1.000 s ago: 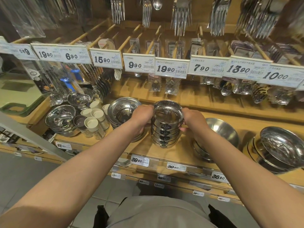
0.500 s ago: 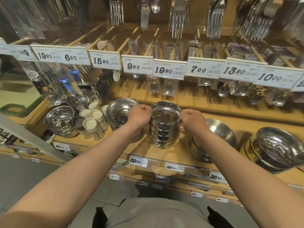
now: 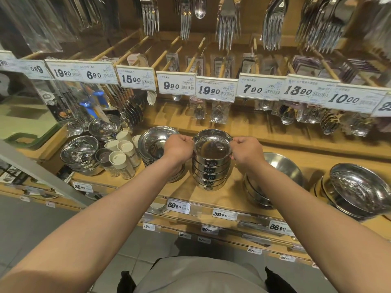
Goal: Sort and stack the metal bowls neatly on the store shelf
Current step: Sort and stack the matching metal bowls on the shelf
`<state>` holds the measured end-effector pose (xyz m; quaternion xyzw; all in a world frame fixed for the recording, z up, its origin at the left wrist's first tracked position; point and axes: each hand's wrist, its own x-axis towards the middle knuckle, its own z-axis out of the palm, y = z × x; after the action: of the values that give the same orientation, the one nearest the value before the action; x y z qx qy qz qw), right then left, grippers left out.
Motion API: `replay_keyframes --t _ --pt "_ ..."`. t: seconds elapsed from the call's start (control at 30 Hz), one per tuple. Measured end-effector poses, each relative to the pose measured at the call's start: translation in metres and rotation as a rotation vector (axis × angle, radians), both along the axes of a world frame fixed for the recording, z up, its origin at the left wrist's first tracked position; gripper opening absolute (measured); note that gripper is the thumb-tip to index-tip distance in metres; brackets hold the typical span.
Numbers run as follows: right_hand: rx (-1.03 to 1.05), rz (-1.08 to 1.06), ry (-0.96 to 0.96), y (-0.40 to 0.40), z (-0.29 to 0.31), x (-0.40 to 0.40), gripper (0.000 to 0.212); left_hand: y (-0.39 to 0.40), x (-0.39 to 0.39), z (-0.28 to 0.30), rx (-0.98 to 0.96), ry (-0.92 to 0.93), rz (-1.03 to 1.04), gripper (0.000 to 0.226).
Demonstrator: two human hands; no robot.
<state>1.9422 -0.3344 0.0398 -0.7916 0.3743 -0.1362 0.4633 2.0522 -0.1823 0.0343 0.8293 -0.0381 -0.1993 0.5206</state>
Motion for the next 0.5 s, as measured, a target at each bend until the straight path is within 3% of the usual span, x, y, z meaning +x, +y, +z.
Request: replay_keyframes --t 0.5 --pt "0.068 -0.016 -0.006 0.0021 -0.0017 0.0008 0.032 0.0016 0.0011 0.001 -0.012 0.032 0.009 0.023"
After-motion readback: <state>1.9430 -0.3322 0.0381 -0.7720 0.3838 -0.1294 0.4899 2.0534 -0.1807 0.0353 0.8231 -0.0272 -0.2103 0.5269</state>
